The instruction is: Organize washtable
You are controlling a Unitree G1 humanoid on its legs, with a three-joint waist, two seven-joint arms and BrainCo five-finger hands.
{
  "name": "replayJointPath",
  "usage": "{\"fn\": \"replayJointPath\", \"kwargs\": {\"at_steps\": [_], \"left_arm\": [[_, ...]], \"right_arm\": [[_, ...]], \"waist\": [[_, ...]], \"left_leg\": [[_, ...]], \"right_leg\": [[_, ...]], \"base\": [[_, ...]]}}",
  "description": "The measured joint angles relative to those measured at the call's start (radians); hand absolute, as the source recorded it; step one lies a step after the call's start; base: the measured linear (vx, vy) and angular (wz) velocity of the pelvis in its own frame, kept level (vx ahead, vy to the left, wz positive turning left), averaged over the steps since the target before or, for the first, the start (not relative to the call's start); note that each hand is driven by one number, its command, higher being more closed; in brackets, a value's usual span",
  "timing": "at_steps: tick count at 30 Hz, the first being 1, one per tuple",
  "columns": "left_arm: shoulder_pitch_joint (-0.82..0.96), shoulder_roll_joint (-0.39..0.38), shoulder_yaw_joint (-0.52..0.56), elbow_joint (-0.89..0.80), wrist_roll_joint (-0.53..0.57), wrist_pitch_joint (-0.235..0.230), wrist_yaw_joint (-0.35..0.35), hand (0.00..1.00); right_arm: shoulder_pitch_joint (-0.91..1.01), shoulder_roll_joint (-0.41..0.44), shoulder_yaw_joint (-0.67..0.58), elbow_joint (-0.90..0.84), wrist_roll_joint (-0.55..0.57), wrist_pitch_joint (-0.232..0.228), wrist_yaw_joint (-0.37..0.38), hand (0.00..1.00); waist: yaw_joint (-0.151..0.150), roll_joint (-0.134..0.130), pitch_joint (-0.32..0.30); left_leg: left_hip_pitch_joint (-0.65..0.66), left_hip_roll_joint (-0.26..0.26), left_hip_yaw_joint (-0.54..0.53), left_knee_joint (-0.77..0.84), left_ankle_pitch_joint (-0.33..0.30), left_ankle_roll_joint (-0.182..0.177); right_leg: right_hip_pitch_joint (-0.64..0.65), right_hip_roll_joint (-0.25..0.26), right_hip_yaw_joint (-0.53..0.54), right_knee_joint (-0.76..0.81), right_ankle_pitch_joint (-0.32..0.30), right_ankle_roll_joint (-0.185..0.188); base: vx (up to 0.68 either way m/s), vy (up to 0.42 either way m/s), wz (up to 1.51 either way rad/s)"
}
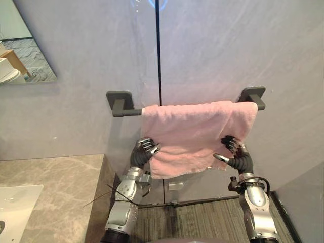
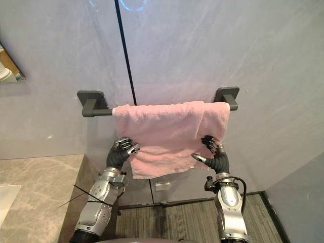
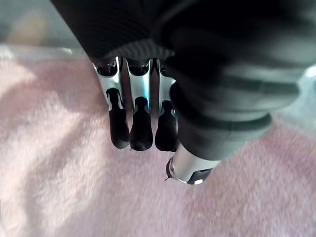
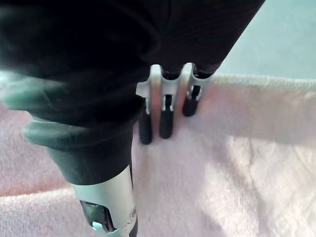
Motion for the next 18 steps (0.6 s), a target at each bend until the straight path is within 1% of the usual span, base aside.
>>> {"fn": "replayJointPath", "kwargs": {"at_steps": [6,10,14,15,17,18], "left_arm": [[0.071,-0.019,0.071,-0.008,-0.001,-0.001,0.010,0.00],[0.155,-0.040,0.091,-0.037,-0.016,-0.001,0.006,0.00],[0.234,-0.058,0.088,-0.052,-0.046,-0.001,-0.002,0.00],[0.259,-0.063,0.086,-0.058,-0.056,-0.001,-0.015,0.00],[0.289,-0.069,0.080,-0.059,-0.064,-0.001,-0.020,0.00],[0.305,-0.073,0.080,-0.058,-0.064,0.000,-0.026,0.00]], "right_arm": [[0.035,0.038,-0.060,-0.004,-0.002,-0.001,-0.009,0.00],[0.081,0.069,-0.074,-0.008,-0.040,-0.001,-0.037,0.00],[0.144,0.091,-0.063,-0.012,-0.062,0.000,-0.043,0.00],[0.170,0.097,-0.052,-0.018,-0.071,0.000,-0.043,0.00],[0.208,0.106,-0.033,-0.023,-0.077,0.001,-0.042,0.00],[0.232,0.107,-0.017,-0.023,-0.077,0.001,-0.041,0.00]], "waist": [[0.000,-0.001,0.001],[0.001,-0.001,0.001],[0.005,-0.002,0.001],[0.007,-0.002,0.001],[0.015,-0.002,0.001],[0.023,-0.003,0.001]], "left_leg": [[-0.001,0.000,0.000,0.000,0.000,0.000],[-0.011,0.000,-0.001,0.000,-0.001,-0.001],[-0.016,0.002,0.000,0.000,-0.003,-0.003],[-0.016,0.004,0.002,0.001,-0.006,-0.003],[-0.017,0.006,0.005,0.003,-0.010,-0.005],[-0.014,0.008,0.008,0.007,-0.016,-0.005]], "right_leg": [[0.000,-0.002,0.001,0.000,-0.002,0.001],[-0.007,-0.003,0.001,0.000,-0.003,0.001],[-0.009,-0.006,0.000,0.002,-0.007,0.001],[-0.010,-0.006,-0.002,0.006,-0.011,0.002],[-0.010,-0.006,-0.003,0.021,-0.022,0.002],[-0.010,-0.005,-0.005,0.029,-0.029,0.002]], "base": [[0.00,0.000,0.00],[0.00,0.000,0.00],[0.00,0.000,0.00],[0.00,0.000,0.00],[0.00,0.000,0.00],[-0.02,-0.033,-0.02]]}}
